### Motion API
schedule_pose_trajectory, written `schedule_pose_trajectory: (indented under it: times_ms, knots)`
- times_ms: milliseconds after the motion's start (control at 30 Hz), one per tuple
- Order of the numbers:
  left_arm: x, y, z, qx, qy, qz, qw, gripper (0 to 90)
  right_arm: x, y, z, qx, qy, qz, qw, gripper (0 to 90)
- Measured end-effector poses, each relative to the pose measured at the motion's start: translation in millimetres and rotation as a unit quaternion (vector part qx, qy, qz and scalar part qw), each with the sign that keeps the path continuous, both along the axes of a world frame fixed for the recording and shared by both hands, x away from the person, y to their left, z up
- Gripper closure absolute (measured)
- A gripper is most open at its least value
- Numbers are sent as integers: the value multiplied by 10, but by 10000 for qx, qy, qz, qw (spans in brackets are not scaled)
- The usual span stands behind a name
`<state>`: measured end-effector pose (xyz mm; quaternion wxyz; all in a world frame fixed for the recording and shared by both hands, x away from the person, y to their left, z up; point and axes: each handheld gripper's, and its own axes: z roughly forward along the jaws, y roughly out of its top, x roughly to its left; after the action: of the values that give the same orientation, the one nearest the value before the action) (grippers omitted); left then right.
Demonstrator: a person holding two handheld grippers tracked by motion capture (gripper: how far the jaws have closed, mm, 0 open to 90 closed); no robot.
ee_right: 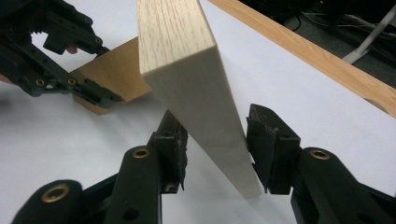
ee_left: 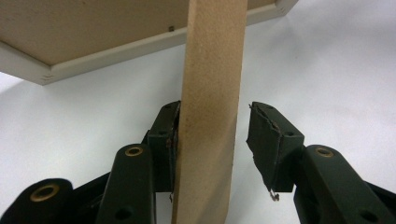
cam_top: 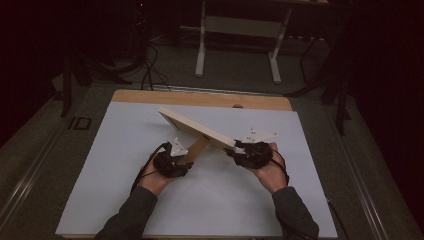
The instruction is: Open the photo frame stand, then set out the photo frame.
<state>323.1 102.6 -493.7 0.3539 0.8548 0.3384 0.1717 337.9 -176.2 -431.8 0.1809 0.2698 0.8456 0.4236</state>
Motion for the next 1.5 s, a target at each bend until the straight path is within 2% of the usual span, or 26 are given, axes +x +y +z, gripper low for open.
schedule_pose_trajectory:
  times_ms: [100, 467, 700, 800, 1200, 1367, 1500]
  knots:
    - [-10, 16, 19, -21, -30, -6, 10000, 566, -1, -8, -3, 0, 5, -3, 10000, 559]
    - [-67, 116, 119, -310, -128, 1, 9994, 566, -26, -85, -12, 9, 123, 56, 9999, 547]
    - [-94, 179, 175, -344, -184, -6, 9992, 566, -32, -138, -36, -6, 196, 76, 9998, 550]
    - [-103, 222, 218, -422, -218, 13, 9989, 566, -43, -172, -35, -26, 218, 84, 9997, 553]
    - [-51, 316, 369, -724, -328, 227, 9966, 563, -52, -335, -47, 16, 297, 69, 9995, 604]
    - [7, 339, 412, -875, -298, 406, 9949, 575, -27, -410, -50, 181, 319, -67, 9993, 611]
    - [42, 340, 432, -915, -273, 474, 9943, 601, -16, -426, -43, 271, 309, -140, 9991, 614]
